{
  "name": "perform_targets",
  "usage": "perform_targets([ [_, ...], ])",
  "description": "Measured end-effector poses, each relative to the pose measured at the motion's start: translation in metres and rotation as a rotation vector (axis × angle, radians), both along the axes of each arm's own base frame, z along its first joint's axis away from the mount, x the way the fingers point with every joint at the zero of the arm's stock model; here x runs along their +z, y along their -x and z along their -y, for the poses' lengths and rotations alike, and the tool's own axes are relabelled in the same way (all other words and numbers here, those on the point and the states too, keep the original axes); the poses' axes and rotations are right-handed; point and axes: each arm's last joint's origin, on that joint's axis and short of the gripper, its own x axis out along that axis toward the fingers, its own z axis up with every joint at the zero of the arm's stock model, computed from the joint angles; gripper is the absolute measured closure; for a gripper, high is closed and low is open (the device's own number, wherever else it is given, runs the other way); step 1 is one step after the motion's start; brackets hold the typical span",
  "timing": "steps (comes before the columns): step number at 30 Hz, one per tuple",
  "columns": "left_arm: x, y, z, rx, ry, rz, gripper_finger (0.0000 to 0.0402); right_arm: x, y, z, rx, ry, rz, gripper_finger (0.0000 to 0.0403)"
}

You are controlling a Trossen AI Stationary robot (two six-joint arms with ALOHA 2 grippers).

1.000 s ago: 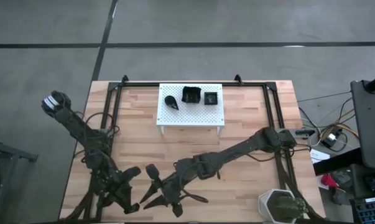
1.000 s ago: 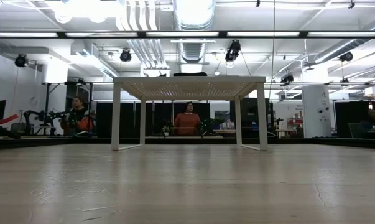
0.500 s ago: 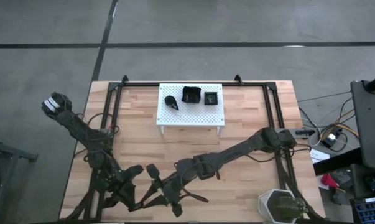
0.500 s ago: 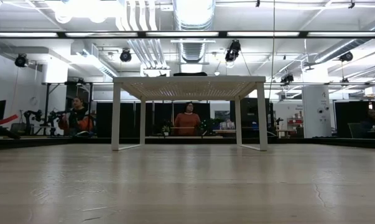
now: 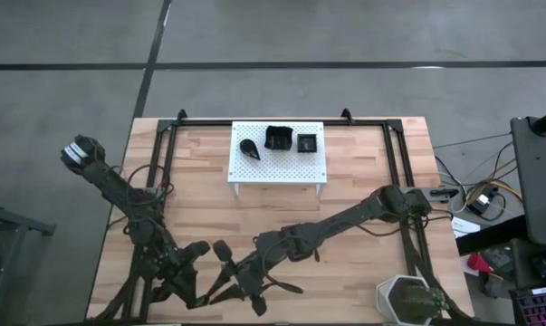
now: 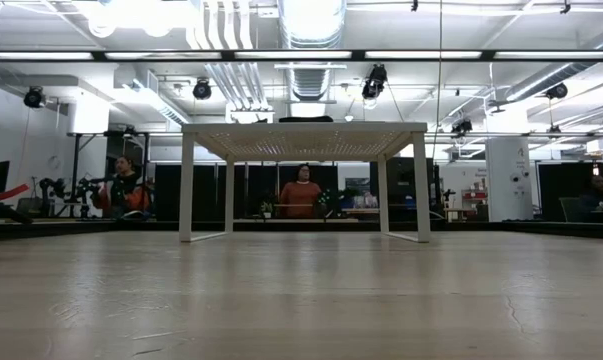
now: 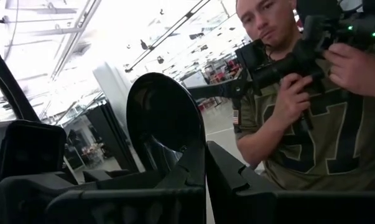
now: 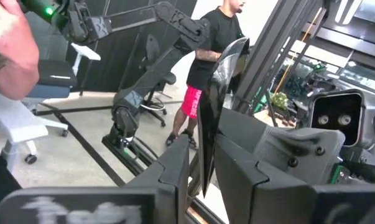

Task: Pick & Place Mini shaped plates
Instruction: Stack the drop shaped plate on top of the drop shaped plate on the shelf

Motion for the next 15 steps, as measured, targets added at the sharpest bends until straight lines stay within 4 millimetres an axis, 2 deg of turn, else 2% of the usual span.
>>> perform_targets([
  [15, -0.0002, -0.0002, -0.0001, 0.009, -0.003, 0.001, 0.0401, 0.0035, 0.0005, -0.0002, 0.008, -0.028, 0.018, 0.0360],
])
